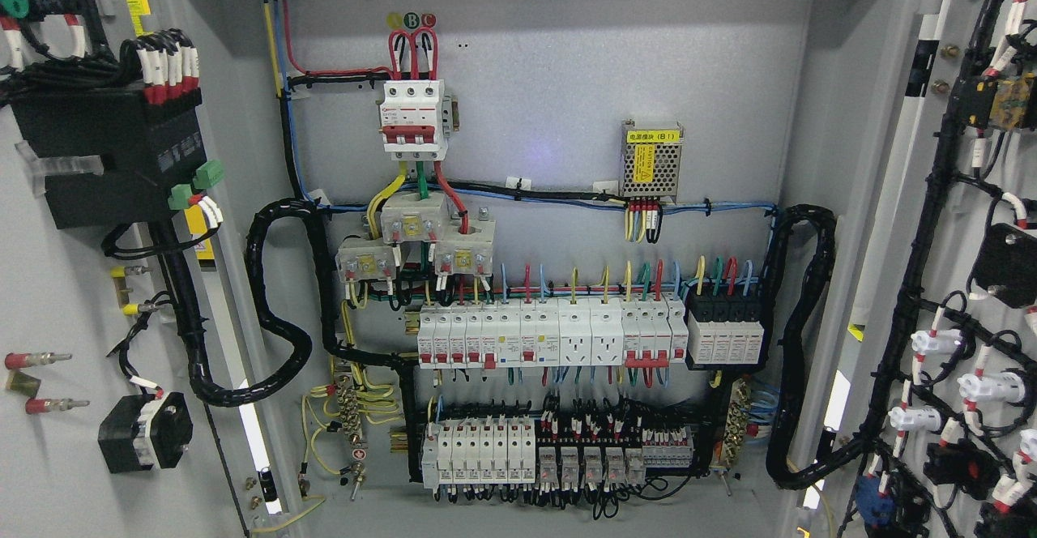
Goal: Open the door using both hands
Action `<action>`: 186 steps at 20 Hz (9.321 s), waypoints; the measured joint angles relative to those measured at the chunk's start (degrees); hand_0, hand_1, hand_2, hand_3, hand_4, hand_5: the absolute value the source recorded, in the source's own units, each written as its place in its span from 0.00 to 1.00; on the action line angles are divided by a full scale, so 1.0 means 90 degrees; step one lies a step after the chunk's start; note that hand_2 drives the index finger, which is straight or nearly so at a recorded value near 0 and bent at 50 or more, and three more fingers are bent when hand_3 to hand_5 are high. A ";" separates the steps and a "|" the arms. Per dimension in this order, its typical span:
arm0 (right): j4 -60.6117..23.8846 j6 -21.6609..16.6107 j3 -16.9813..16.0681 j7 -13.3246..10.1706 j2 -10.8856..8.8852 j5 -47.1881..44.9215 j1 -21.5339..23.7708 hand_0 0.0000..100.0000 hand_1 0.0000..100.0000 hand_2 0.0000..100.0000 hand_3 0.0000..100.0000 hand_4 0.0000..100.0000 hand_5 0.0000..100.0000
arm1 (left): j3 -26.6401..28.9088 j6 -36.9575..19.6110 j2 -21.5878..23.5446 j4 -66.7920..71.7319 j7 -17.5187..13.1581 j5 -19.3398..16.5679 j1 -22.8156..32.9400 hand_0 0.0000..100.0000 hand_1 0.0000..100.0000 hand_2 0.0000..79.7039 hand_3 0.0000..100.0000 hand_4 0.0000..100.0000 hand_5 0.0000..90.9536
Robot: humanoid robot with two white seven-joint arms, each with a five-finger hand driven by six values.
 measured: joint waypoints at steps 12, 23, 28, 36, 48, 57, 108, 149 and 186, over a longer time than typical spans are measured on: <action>0.0023 -0.0024 0.0294 -0.0235 0.0082 -0.0028 -0.0197 0.21 0.11 0.00 0.00 0.00 0.00 | 0.0000 -0.0001 0.0000 0.0000 -0.0024 -0.0003 0.0000 0.33 0.18 0.00 0.00 0.00 0.00; 0.0071 -0.0015 0.0527 -0.0245 0.0113 -0.0024 -0.0363 0.21 0.11 0.00 0.00 0.00 0.00 | 0.0000 -0.0001 0.0000 0.0000 0.0002 -0.0001 0.0000 0.33 0.18 0.00 0.00 0.00 0.00; 0.0110 -0.0006 0.0283 -0.0247 -0.0008 0.0013 -0.0199 0.21 0.11 0.00 0.00 0.00 0.00 | 0.0000 -0.0001 0.0000 -0.0001 0.0006 0.0000 0.0000 0.33 0.18 0.00 0.00 0.00 0.00; -0.0049 -0.0395 -0.0594 -0.0398 -0.0733 0.0034 0.0649 0.21 0.11 0.00 0.00 0.00 0.00 | 0.0001 -0.0316 0.0000 -0.0161 0.0018 0.0001 0.0076 0.34 0.19 0.00 0.00 0.00 0.00; -0.1167 -0.1957 -0.1958 -0.1718 -0.1807 0.0125 0.3095 0.21 0.11 0.00 0.00 0.00 0.00 | 0.0183 -0.0961 0.0455 -0.3548 -0.0085 0.0016 0.1893 0.35 0.24 0.00 0.00 0.00 0.00; -0.1761 -0.3416 -0.3176 -0.1769 -0.2316 0.0186 0.4961 0.21 0.11 0.00 0.00 0.00 0.00 | 0.0784 -0.1015 0.0744 -0.7123 -0.0695 -0.0033 0.3364 0.29 0.25 0.00 0.00 0.00 0.00; -0.2869 -0.5702 -0.5703 -0.1787 -0.3086 -0.0591 0.5792 0.21 0.11 0.00 0.00 0.00 0.00 | 0.3086 -0.1343 0.1136 -1.2456 -0.2454 0.0934 0.2654 0.00 0.00 0.02 0.03 0.04 0.00; -0.2762 -0.5462 -0.6527 -0.1766 -0.3125 -0.1370 0.6058 0.21 0.11 0.00 0.00 0.00 0.00 | 0.5544 -0.0031 0.1822 -1.0895 -0.3768 0.2846 0.1906 0.00 0.06 0.14 0.30 0.17 0.00; -0.2773 -0.5419 -0.7095 -0.1768 -0.3052 -0.1684 0.6529 0.21 0.11 0.00 0.00 0.00 0.00 | 0.6044 0.0360 0.2806 -0.9312 -0.4412 0.3096 0.1101 0.00 0.09 0.23 0.37 0.24 0.00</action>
